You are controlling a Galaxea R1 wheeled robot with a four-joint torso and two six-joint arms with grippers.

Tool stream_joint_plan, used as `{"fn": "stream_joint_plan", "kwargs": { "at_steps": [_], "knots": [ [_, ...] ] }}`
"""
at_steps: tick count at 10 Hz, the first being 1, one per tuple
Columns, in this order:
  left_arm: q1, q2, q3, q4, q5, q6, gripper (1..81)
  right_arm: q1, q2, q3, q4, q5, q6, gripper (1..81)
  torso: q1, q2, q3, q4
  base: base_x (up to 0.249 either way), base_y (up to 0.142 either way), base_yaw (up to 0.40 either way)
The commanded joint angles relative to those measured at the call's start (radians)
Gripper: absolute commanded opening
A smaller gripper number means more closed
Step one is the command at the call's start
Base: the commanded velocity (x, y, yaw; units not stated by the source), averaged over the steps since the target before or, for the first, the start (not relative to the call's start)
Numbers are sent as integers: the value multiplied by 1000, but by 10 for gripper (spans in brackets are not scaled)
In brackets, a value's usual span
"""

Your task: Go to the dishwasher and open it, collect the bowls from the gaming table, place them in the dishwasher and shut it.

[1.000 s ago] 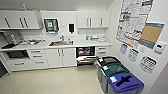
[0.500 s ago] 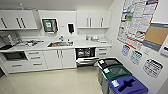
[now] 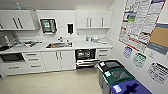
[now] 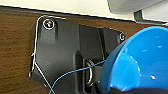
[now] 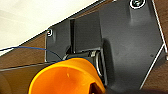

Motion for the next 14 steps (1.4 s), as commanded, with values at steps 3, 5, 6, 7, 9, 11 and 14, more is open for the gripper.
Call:
{"fn": "stream_joint_plan", "kwargs": {
  "at_steps": [3,5,6,7,9,11,14],
  "knots": [
    [-33,-23,11,-4,35,2,10,35,-7,8,-18,-39,-4,10,0,0,0,0,169,0,0],
    [-33,-23,11,-4,35,2,10,32,-8,8,-18,-39,-4,10,0,0,0,0,162,74,0],
    [-33,-23,11,-2,35,2,10,32,-8,8,-18,-39,-4,10,0,0,0,0,148,80,0],
    [-33,-23,11,-2,35,2,10,30,-8,8,-18,-39,-4,10,1,0,0,0,148,80,0],
    [-33,-24,11,-4,35,2,10,30,-7,8,-18,-39,-4,10,0,0,0,0,149,80,0],
    [-33,-24,11,-4,35,2,10,32,-7,8,-18,-39,-4,10,1,0,0,0,148,80,0],
    [-33,-24,11,-4,35,2,10,33,-7,8,-18,-39,-4,10,0,0,0,0,147,0,0]
  ]
}}
